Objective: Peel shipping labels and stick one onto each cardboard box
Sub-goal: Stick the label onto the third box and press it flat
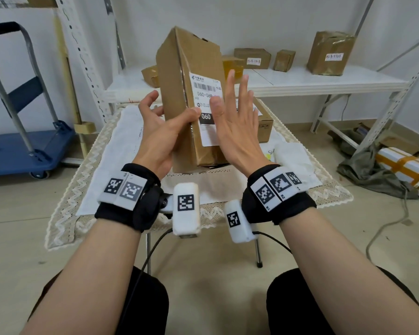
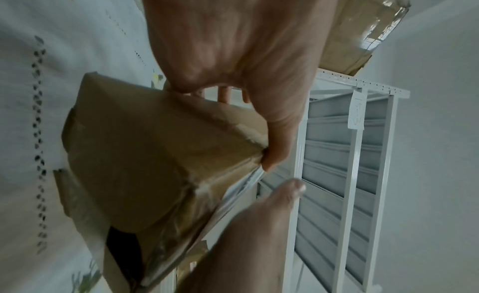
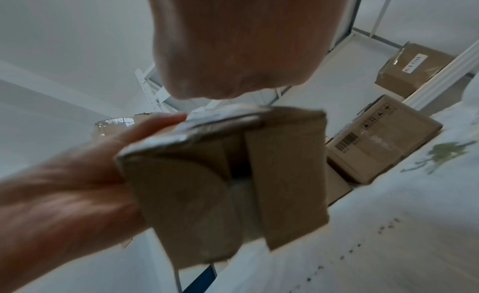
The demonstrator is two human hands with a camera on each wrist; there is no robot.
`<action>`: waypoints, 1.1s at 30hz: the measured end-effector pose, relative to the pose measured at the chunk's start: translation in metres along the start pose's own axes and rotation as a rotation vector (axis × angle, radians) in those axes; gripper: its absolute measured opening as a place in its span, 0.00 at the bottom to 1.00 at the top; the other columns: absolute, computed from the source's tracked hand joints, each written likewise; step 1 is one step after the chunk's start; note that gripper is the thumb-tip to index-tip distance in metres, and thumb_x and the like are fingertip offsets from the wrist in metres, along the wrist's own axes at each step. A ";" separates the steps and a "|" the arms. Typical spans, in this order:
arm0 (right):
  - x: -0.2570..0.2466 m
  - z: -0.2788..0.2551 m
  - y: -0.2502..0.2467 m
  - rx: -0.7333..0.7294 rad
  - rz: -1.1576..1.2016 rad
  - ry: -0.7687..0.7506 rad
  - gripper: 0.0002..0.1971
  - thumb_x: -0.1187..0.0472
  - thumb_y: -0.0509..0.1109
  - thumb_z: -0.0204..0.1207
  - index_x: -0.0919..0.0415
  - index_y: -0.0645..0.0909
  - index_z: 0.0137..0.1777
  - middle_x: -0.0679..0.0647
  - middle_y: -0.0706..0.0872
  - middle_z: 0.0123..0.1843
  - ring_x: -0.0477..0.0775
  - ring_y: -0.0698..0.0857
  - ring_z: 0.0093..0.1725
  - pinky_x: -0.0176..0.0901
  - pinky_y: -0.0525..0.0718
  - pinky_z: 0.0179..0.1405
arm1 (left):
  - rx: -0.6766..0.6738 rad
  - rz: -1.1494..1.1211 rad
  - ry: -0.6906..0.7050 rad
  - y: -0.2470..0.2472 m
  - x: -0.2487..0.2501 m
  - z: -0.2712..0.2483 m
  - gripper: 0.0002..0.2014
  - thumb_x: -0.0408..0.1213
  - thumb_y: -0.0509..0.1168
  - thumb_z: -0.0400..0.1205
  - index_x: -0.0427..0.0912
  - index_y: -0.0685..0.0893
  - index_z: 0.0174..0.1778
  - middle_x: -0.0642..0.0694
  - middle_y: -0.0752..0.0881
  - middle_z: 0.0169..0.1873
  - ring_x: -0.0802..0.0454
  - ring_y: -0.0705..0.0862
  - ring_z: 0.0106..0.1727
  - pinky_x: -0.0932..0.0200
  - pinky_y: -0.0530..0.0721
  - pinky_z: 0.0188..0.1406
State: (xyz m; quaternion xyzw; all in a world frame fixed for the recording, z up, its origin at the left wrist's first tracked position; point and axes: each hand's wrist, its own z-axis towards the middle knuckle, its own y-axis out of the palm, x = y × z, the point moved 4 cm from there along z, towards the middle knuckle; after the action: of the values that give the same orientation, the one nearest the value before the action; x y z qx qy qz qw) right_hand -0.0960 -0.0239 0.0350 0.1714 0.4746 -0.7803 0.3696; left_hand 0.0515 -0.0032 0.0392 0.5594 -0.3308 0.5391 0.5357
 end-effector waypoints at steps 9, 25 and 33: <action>-0.007 -0.018 0.023 -0.132 -0.057 -0.117 0.33 0.33 0.38 0.86 0.37 0.33 0.88 0.50 0.28 0.90 0.58 0.28 0.88 0.68 0.32 0.86 | 0.128 -0.115 -0.007 -0.010 -0.001 0.009 0.39 0.33 0.77 0.79 0.53 0.60 0.77 0.48 0.88 0.63 0.58 0.91 0.51 0.68 0.86 0.36; 0.027 0.003 -0.001 -0.191 0.771 0.418 0.51 0.29 0.68 0.72 0.43 0.47 0.90 0.46 0.77 0.82 0.52 0.79 0.78 0.61 0.74 0.81 | -0.029 -0.016 -0.118 -0.003 0.001 0.010 0.33 0.42 0.71 0.84 0.53 0.63 0.82 0.59 0.92 0.43 0.55 0.89 0.46 0.49 0.86 0.55; 0.033 0.010 -0.004 -0.131 1.009 0.552 0.62 0.36 0.85 0.55 0.51 0.58 0.88 0.53 0.90 0.67 0.50 0.93 0.56 0.55 0.90 0.57 | -0.213 0.282 0.075 0.011 0.007 0.014 0.48 0.71 0.66 0.76 0.65 0.49 0.89 0.54 0.68 0.86 0.56 0.76 0.80 0.42 0.75 0.81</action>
State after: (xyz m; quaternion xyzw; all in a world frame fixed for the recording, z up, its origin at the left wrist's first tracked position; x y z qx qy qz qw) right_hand -0.1200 -0.0447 0.0221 0.5504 0.4602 -0.4027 0.5685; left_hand 0.0463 -0.0179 0.0502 0.4270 -0.4408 0.5913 0.5231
